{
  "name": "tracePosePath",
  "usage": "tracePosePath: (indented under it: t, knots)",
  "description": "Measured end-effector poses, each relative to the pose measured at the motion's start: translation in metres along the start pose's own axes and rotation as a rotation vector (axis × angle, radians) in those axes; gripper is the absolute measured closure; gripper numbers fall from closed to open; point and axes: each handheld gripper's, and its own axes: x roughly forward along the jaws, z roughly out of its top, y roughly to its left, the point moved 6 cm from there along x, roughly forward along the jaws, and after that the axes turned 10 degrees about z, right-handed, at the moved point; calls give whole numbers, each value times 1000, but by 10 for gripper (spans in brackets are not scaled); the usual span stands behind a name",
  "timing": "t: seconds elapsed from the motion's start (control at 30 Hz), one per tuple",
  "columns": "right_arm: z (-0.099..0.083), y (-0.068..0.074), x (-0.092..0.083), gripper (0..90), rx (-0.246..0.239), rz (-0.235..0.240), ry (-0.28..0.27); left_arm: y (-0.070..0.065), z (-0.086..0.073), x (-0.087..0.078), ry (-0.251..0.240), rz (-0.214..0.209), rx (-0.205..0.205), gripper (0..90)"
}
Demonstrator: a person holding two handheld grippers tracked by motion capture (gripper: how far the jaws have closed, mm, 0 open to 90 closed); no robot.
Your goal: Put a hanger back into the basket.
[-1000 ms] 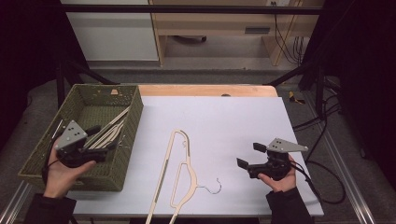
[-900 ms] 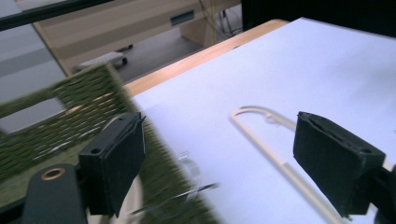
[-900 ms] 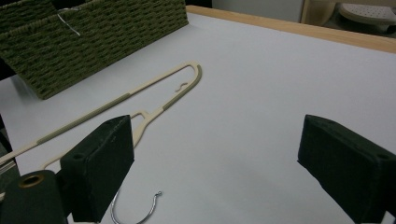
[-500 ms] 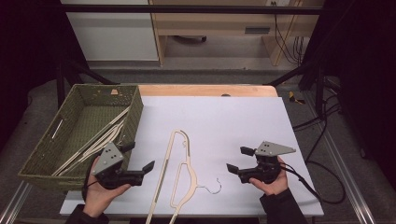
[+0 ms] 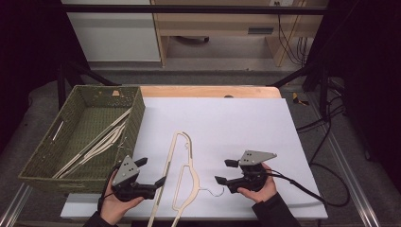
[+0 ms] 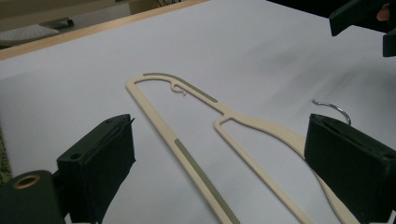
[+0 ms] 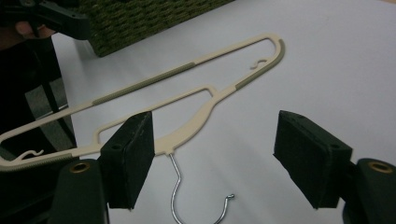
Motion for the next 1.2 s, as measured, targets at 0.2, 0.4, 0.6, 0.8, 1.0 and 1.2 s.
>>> tracePosePath:
  t: [0.2,0.4,0.6,0.8,1.0,1.2]
  knots:
    - [-8,6,19,312,-29,23,68,-5,-3,2,11,-12,10,79]
    - [-13,7,31,331,-41,45,101,-6,-6,4,20,-21,10,76]
    - [-15,6,43,403,-89,48,140,-4,-7,6,23,-27,9,71]
    - [-19,6,53,477,-100,76,186,-6,-8,7,23,-37,14,68]
    - [-23,11,66,598,-130,118,239,-5,-9,9,34,-40,3,68]
    - [-32,11,74,711,-137,128,290,-8,-9,11,38,-45,11,68]
